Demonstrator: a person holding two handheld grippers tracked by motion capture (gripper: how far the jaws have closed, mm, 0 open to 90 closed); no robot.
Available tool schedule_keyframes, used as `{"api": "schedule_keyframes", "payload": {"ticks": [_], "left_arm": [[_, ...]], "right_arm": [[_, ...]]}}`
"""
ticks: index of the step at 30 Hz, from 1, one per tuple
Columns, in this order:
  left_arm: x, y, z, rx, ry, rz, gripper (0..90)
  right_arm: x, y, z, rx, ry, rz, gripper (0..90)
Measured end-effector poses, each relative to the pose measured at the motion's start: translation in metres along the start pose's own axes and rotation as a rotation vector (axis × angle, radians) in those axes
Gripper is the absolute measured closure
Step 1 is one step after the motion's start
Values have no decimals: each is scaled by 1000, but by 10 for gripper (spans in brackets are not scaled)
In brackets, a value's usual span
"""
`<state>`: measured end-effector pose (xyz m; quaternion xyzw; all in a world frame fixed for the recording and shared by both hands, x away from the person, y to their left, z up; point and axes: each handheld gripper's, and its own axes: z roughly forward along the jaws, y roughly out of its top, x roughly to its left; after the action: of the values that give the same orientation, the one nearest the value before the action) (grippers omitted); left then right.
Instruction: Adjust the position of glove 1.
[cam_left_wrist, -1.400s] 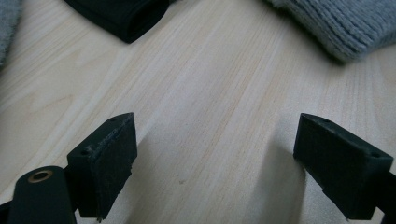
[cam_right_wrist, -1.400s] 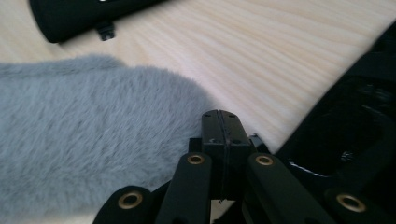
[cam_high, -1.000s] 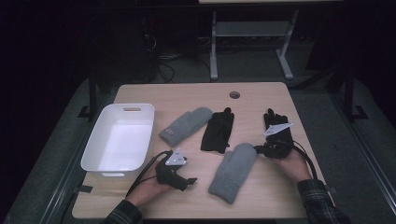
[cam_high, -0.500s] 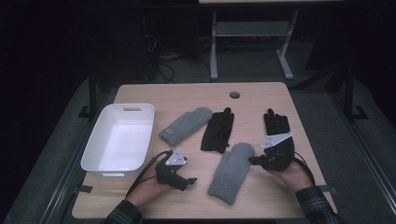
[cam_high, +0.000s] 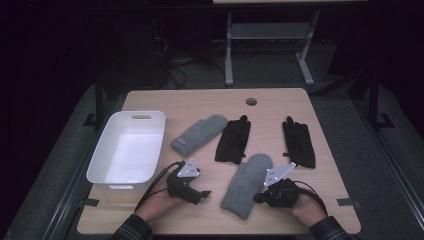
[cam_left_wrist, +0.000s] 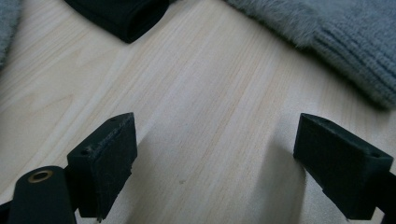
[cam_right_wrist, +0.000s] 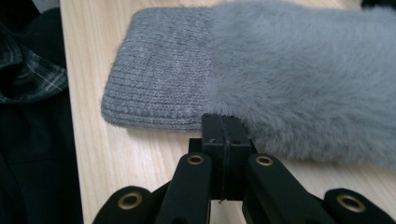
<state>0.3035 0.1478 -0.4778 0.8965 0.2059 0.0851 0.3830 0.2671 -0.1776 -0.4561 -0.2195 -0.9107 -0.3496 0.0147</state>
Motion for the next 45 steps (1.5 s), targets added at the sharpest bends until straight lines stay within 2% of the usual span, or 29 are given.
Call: {"api": "schedule_keyframes", "payload": {"ticks": [1, 7, 11, 15, 17, 20, 25, 27, 31, 35, 38, 40, 43, 45], "left_arm": [[0, 0, 0, 2, 0, 4, 126], [0, 0, 0, 2, -1, 6, 126], [0, 0, 0, 2, -1, 5, 126], [0, 0, 0, 2, -1, 5, 126], [0, 0, 0, -1, 0, 5, 126], [1, 0, 0, -1, -1, 6, 125], [0, 0, 0, -1, -1, 4, 125], [-1, 0, 0, -8, -4, -12, 125], [0, 0, 0, 0, -4, -5, 125], [0, 0, 0, 3, -4, -3, 125], [0, 0, 0, 3, -4, -4, 125], [0, 0, 0, 4, -4, -2, 126], [1, 0, 0, -1, -3, -6, 129], [2, 1, -1, 16, 3, 2, 134]], "right_arm": [[-1, 1, 1, 3, -2, -14, 900], [3, 10, 9, -1, 23, -24, 900], [3, 17, 15, 3, 27, -60, 900], [3, 17, 10, -16, 23, -52, 899], [0, 11, 1, -40, 0, -25, 894], [-9, -2, -11, -62, -57, 12, 817], [-29, -22, -31, -96, -207, 103, 608], [-35, -30, -36, -116, -248, 123, 529], [-43, -46, -39, -114, -324, 180, 395], [-47, -56, -42, -120, -372, 208, 326], [-51, -63, -40, -105, -383, 214, 262], [-52, -65, -40, -122, -389, 215, 254], [-53, -68, -39, -133, -394, 213, 186], [-53, -69, -38, -150, -397, 205, 169]]}}
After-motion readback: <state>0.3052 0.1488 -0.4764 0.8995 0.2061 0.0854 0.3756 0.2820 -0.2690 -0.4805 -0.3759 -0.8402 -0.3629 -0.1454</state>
